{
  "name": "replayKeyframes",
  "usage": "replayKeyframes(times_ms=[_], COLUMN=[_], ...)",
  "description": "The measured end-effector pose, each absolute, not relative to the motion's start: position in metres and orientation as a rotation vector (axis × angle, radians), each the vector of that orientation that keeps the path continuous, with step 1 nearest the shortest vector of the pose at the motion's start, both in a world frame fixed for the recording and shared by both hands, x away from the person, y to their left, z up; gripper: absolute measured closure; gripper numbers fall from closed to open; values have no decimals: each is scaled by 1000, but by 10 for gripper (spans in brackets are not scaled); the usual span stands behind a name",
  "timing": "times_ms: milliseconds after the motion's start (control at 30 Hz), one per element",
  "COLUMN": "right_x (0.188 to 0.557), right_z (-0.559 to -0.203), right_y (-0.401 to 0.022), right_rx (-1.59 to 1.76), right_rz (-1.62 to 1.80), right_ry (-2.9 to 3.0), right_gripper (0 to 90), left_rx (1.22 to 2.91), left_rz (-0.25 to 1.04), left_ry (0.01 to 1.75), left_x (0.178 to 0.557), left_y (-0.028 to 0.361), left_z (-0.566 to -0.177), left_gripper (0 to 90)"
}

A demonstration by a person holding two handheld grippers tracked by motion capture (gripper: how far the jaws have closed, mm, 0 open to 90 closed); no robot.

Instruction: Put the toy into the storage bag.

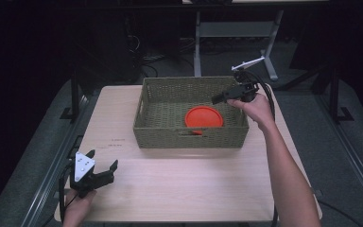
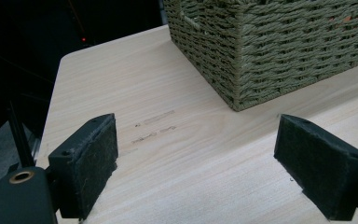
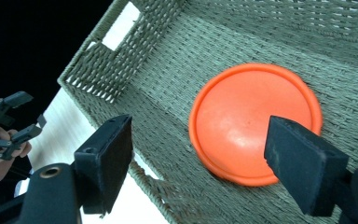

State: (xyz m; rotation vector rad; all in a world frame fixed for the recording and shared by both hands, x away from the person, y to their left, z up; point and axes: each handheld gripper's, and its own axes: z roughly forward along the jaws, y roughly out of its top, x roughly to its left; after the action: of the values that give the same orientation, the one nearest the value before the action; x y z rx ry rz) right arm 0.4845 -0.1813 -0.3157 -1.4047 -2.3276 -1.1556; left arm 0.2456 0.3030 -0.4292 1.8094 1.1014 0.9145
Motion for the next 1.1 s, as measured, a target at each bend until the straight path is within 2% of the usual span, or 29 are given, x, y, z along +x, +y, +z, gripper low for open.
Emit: replayKeyframes(times_ms=[1100], right_x=[442], right_z=[-304], right_y=[-201], right_rx=[-1298], right_rz=[-1249], right_ry=[-2347], right_gripper=[196], left_rx=[1814], left_rz=[919], left_ry=[1106], left_x=[244], left_y=[302], left_z=[-429], left_gripper=[127])
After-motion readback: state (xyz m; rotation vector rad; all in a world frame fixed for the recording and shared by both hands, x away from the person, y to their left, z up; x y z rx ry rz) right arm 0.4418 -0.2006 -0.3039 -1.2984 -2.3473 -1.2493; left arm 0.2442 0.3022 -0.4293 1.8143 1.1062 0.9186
